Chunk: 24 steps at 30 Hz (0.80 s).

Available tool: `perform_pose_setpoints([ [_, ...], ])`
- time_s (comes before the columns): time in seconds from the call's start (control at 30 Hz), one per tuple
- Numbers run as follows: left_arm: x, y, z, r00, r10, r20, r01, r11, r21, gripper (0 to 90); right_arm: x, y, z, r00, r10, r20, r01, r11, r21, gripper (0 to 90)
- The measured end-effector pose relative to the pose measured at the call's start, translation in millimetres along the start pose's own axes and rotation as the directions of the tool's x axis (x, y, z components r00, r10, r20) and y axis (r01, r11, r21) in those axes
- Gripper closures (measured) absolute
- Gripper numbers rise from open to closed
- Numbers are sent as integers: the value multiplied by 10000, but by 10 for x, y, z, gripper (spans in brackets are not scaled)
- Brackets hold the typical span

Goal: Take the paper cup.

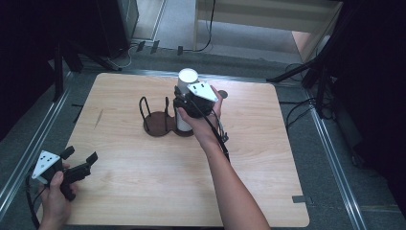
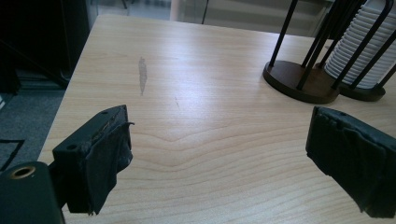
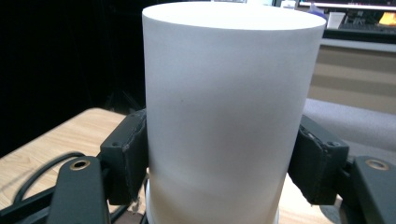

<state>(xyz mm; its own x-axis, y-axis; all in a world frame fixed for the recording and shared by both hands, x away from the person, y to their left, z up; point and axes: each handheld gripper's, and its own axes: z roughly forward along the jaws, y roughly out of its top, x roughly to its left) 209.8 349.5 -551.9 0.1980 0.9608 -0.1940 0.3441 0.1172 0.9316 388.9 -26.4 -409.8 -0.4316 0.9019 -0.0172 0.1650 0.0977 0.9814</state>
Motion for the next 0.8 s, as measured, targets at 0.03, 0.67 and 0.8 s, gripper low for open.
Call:
perform_pose_setpoints([
  [0.03, 4, 0, -2, 10000, -20, 19, 20, 10000, -25, 69, 5, 19, -11, 10000, 36, -8, -36, 10000, -31, 298],
  [0.67, -1, 10, -13, 10000, 40, 62, -38, 9998, -177, 69, -104, 368, -382, 9978, 277, 604, -225, 9961, -859, 283],
  [0.8, 1, 17, -17, 9999, 23, 150, -20, 9998, -210, 69, -190, 341, -490, 9973, 356, 636, -299, 9956, -884, 284],
])
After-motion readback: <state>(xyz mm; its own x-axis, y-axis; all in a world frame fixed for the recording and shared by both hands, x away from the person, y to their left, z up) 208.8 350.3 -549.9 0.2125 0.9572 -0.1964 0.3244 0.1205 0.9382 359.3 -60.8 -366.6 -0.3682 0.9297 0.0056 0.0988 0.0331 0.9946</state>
